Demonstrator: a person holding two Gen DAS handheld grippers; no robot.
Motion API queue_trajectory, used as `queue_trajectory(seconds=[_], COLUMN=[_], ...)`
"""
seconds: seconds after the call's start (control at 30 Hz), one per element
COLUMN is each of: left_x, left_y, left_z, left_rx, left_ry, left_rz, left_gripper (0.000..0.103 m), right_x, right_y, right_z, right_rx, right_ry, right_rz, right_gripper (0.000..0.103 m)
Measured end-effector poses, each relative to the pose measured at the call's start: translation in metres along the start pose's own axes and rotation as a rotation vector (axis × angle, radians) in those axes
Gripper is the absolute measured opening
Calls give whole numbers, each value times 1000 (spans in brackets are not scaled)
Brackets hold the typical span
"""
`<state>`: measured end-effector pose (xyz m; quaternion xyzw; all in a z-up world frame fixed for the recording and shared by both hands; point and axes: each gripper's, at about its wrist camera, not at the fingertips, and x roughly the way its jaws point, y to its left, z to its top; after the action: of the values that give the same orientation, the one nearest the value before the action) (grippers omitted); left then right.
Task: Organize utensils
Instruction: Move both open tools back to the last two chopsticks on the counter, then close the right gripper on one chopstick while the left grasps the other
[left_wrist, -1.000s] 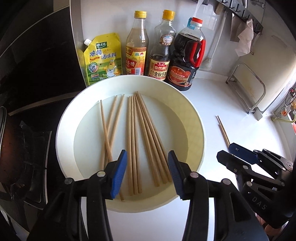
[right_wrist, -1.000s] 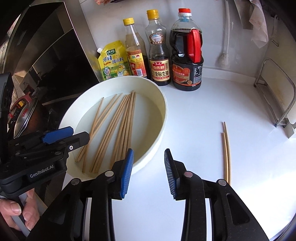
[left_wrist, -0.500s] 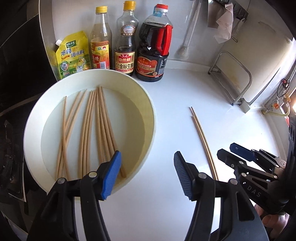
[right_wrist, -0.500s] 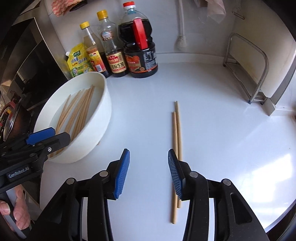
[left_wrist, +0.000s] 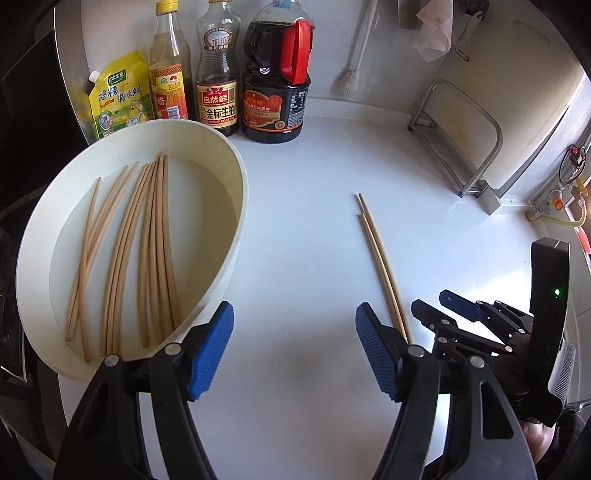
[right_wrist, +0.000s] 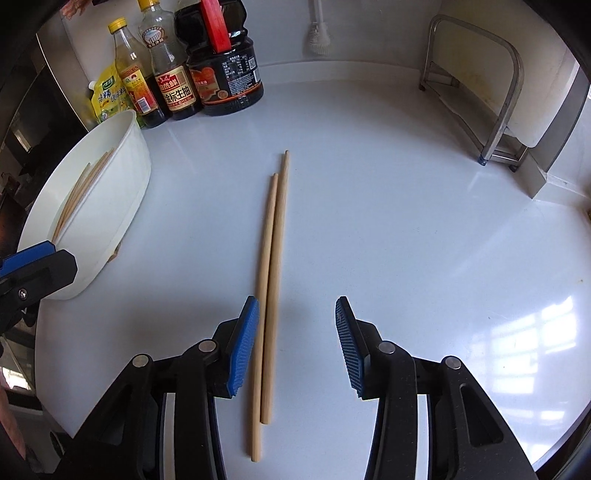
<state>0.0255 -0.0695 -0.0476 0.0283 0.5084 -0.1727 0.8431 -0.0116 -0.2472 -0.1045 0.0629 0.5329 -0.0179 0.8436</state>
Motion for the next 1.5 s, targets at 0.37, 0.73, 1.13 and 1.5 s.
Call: queue_trajectory(seconds=[0.37, 0.73, 1.13, 1.5], left_x=[15, 27, 40, 60], left_y=[-12, -20, -44, -72], left_z=[-6, -12, -17, -20], left_rx=[-19, -22, 13, -4], left_ry=[27, 49, 75, 75], left_rz=[26, 41, 44, 19], left_gripper=[67, 67, 67, 74], right_x=[19, 20, 8, -6], right_y=[5, 11, -5, -54], right_z=[7, 2, -10, -29], right_rx=[-87, -157, -109, -48], right_ry=[-1, -10, -10, -14], right_rz=[-22, -17, 50, 3], right_gripper=[41, 22, 6, 6])
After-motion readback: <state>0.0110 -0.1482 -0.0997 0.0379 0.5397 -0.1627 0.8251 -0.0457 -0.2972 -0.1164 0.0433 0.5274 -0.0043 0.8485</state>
